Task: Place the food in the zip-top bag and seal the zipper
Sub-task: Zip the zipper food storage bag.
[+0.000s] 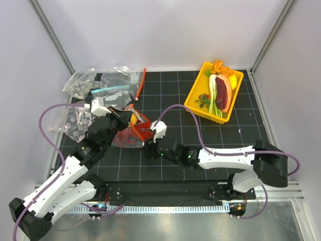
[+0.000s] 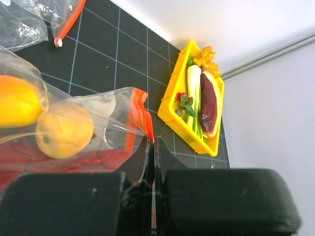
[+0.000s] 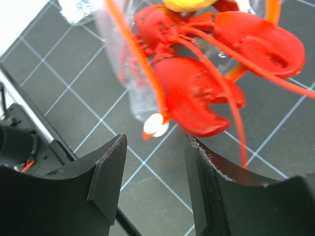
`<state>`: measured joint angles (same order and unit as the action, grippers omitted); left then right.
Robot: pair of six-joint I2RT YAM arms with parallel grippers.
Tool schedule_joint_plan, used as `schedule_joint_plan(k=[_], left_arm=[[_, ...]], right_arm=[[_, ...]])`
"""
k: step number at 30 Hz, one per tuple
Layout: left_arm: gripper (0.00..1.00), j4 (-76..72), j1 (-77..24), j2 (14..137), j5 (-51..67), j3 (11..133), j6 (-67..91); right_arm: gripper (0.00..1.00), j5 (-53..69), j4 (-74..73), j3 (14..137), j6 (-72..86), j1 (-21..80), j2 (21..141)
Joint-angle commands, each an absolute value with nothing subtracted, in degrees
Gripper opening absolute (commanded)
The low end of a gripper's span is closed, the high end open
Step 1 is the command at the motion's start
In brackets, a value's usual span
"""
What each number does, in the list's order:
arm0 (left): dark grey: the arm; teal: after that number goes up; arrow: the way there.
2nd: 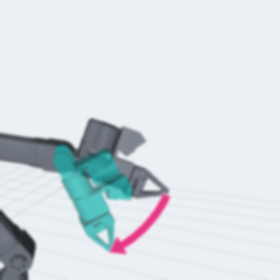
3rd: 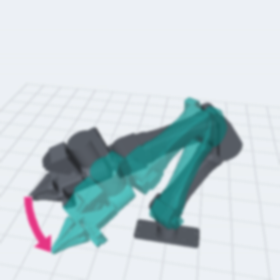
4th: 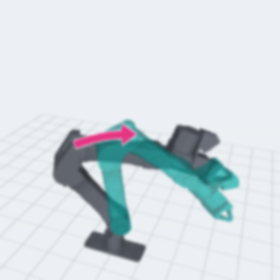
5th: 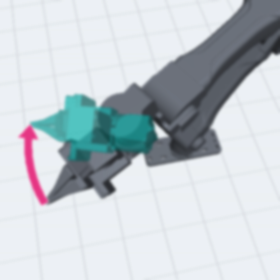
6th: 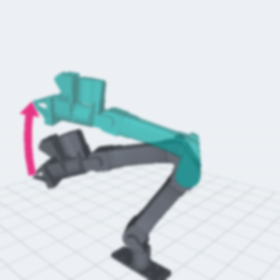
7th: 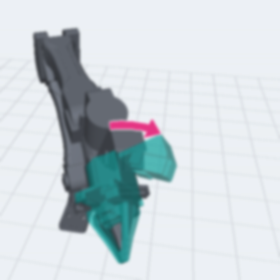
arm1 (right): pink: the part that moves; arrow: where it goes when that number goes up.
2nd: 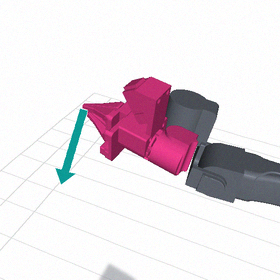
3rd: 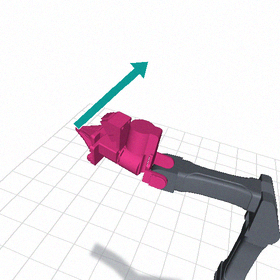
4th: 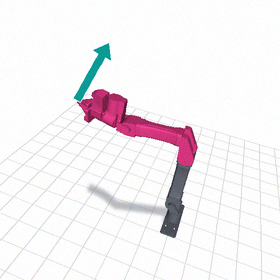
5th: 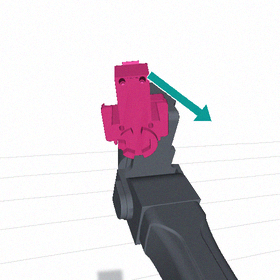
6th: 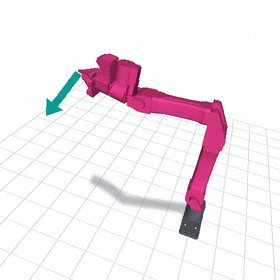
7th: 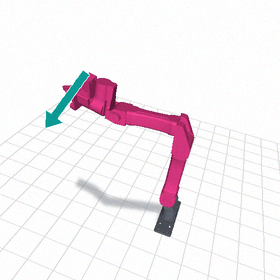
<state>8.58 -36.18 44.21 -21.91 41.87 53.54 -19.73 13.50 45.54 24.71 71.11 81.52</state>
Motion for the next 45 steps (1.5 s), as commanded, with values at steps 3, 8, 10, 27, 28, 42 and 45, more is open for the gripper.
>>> schedule_joint_plan(k=[3, 8, 10, 27, 28, 42, 45], left_arm=[[0.01, 6.2, -35.8, 43.8, -22.2, 42.4, 53.3], [0.01, 6.1, -35.9, 44.1, -21.6, 42.5, 53.5], [0.0, 6.1, -35.9, 44.0, -21.4, 42.4, 53.6], [0.01, 5.4, -35.9, 43.8, -18.1, 42.5, 54.2], [0.0, 5.3, -35.9, 43.9, -18.0, 42.5, 54.2], [0.0, 5.2, -35.8, 44.0, -18.7, 42.5, 54.0], [0.0, 5.2, -35.9, 44.3, -18.0, 42.6, 54.2]], right_arm=[[0.56, -24.7, 15.5, 50.4, 27.7, 71.1, 83.8], [0.55, -27.6, 15.7, 52.3, 26.7, 71.1, 86.0], [0.54, -27.2, 17.0, 52.1, 26.1, 71.1, 87.0], [0.19, -13.9, 22.7, 49.7, 26.6, 65.0, 87.1], [0.18, -13.4, 22.8, 49.4, 26.2, 65.0, 86.8], [0.58, -9.3, 29.4, 45.3, 30.8, 65.0, 88.2], [0.58, -10.9, 29.5, 46.1, 29.9, 65.0, 89.3]])
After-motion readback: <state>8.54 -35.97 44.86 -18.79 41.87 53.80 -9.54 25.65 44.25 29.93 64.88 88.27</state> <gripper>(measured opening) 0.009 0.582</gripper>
